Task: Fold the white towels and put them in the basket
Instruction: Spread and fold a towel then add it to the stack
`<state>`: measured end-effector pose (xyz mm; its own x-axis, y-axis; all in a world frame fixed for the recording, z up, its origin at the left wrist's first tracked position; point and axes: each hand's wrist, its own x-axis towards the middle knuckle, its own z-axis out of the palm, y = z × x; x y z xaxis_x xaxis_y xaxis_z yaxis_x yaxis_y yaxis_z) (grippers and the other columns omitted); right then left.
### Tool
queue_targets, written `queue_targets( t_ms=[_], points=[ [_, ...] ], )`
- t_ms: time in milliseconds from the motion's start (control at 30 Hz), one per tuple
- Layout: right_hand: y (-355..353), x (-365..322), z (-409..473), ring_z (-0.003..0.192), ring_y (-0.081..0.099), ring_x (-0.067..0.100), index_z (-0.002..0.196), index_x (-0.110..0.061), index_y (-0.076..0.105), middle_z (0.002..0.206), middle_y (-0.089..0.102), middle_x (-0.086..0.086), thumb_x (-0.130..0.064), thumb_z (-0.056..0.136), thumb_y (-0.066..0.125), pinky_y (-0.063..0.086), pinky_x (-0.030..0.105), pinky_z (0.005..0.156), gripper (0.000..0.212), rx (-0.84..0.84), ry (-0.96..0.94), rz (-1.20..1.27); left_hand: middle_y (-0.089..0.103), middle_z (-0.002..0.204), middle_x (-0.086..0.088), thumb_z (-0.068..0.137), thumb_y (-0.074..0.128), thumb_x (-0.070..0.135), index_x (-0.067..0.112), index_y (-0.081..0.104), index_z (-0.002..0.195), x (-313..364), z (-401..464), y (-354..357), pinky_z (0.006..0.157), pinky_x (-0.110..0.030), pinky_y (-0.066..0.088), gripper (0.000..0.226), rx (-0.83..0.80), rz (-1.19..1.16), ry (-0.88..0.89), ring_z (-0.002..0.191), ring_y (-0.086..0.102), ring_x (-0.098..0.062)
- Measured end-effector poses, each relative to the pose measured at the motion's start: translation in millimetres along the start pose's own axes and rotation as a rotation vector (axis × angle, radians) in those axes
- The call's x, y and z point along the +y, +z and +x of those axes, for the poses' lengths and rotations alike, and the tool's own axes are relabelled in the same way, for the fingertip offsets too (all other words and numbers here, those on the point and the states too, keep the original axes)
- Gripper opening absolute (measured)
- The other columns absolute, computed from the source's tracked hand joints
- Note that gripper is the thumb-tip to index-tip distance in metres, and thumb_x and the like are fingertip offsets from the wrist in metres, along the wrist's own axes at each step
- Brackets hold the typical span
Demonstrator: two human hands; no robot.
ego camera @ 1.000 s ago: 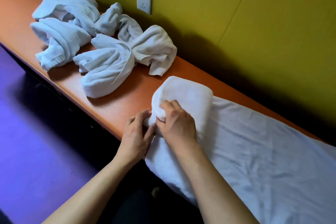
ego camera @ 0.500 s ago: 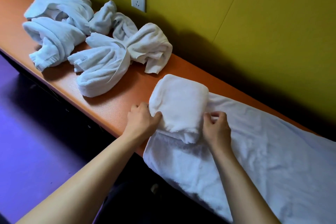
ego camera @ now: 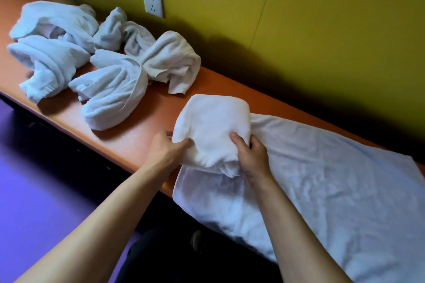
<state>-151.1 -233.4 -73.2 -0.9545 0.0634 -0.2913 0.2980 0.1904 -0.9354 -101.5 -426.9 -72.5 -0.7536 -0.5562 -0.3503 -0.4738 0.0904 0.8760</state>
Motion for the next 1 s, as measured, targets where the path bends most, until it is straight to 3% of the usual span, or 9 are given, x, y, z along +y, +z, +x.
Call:
queue_targets(
  t_ms=[133, 267, 400, 567, 733, 833, 1000],
  points=[
    [-15, -14, -8, 0.093, 0.072, 0.012, 0.104, -0.022, 0.073, 0.099, 0.077, -0.008, -0.058, 0.066, 0.072, 0.059, 0.044, 0.089, 0.053, -0.017, -0.009, 0.062, 0.069, 0.09, 0.009, 0.076, 0.078, 0.034, 0.026, 0.058, 0.104, 9, -17, -1, 0.062, -0.023, 0.051, 0.035, 0.008, 0.005, 0.166, 0.073, 0.068, -0.001],
    [-46, -25, -21, 0.091, 0.073, 0.009, 0.099, -0.025, 0.074, 0.096, 0.077, -0.012, -0.058, 0.063, 0.073, 0.059, 0.043, 0.089, 0.049, -0.017, -0.029, 0.112, 0.073, 0.102, 0.002, 0.079, 0.079, 0.03, 0.016, 0.061, 0.115, 26, -43, 5, 0.082, -0.039, 0.059, 0.042, -0.069, -0.049, 0.216, 0.092, 0.071, -0.015],
    [-91, -31, -39, 0.092, 0.073, 0.013, 0.101, -0.023, 0.074, 0.097, 0.077, -0.008, -0.049, 0.07, 0.075, 0.059, 0.045, 0.09, 0.04, 0.004, -0.038, 0.145, 0.072, 0.106, 0.001, 0.069, 0.077, 0.04, 0.021, 0.057, 0.117, 45, -83, 24, 0.079, -0.045, 0.062, 0.055, -0.123, -0.051, 0.231, 0.089, 0.072, -0.015],
    [-159, -26, -66, 0.092, 0.073, 0.012, 0.105, -0.023, 0.073, 0.099, 0.077, -0.007, -0.041, 0.082, 0.074, 0.059, 0.042, 0.089, 0.03, 0.052, -0.062, 0.138, 0.066, 0.098, 0.001, 0.071, 0.076, 0.03, 0.031, 0.046, 0.134, 64, -139, 60, 0.075, -0.032, 0.056, 0.07, -0.191, -0.066, 0.337, 0.085, 0.066, -0.01],
    [-234, -12, -93, 0.088, 0.072, 0.007, 0.111, -0.024, 0.068, 0.104, 0.075, -0.006, -0.037, 0.084, 0.075, 0.058, 0.032, 0.081, 0.031, 0.118, -0.077, 0.139, 0.063, 0.104, 0.013, 0.08, 0.075, 0.015, 0.033, 0.05, 0.138, 68, -191, 102, 0.063, -0.004, 0.045, 0.066, -0.362, -0.021, 0.484, 0.075, 0.059, 0.016],
    [-285, 6, -107, 0.087, 0.073, 0.005, 0.115, -0.027, 0.065, 0.104, 0.074, -0.008, -0.037, 0.082, 0.076, 0.058, 0.025, 0.073, 0.037, 0.147, -0.066, 0.168, 0.062, 0.11, 0.021, 0.071, 0.068, 0.029, 0.045, 0.052, 0.132, 67, -224, 133, 0.062, -0.006, 0.045, 0.065, -0.464, 0.012, 0.484, 0.08, 0.06, 0.014],
    [-365, 46, -130, 0.088, 0.073, 0.006, 0.114, -0.03, 0.065, 0.1, 0.075, -0.013, -0.036, 0.08, 0.077, 0.058, 0.022, 0.069, 0.037, 0.218, -0.012, 0.215, 0.066, 0.117, 0.01, 0.084, 0.07, 0.02, 0.053, 0.051, 0.129, 56, -270, 194, 0.068, -0.013, 0.052, 0.059, -0.622, 0.068, 0.532, 0.085, 0.066, 0.002]
  ],
)
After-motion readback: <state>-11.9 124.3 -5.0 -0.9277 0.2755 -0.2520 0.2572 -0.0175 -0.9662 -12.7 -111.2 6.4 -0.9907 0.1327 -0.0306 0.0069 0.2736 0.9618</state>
